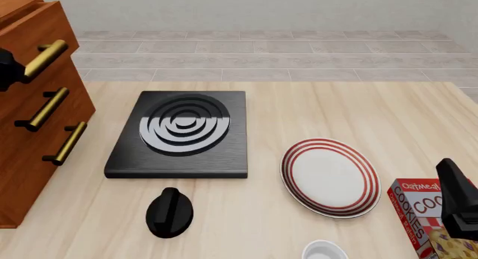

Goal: Pick the akita bowl in the top layer of the wooden cabinet and place it on the plate.

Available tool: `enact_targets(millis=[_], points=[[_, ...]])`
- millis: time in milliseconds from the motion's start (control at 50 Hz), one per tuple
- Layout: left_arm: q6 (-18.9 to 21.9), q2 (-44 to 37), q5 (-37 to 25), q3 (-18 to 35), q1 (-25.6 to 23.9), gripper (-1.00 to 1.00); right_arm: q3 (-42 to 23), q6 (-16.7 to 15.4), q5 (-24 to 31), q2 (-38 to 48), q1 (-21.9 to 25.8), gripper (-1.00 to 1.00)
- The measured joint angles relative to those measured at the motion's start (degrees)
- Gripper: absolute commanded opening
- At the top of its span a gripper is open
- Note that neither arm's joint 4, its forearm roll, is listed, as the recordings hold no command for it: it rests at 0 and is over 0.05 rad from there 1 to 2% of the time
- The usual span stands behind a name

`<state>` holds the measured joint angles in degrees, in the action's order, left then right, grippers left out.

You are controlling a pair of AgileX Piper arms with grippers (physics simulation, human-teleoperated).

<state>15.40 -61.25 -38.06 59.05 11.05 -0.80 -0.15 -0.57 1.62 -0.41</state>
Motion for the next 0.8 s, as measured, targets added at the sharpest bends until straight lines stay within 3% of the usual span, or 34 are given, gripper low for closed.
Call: enact_targets(millis=[220,800], points=[[-1.96,-1.21,-2.23,0.82,-2.10,1.00,-0.01,0.02,-0.13,0.16,0.03,1.00],[-1.25,-3.19,-7.35,4.35,-6.32,1.00,-0.10,0.07,-0.38,0.45,0.03,1.00]])
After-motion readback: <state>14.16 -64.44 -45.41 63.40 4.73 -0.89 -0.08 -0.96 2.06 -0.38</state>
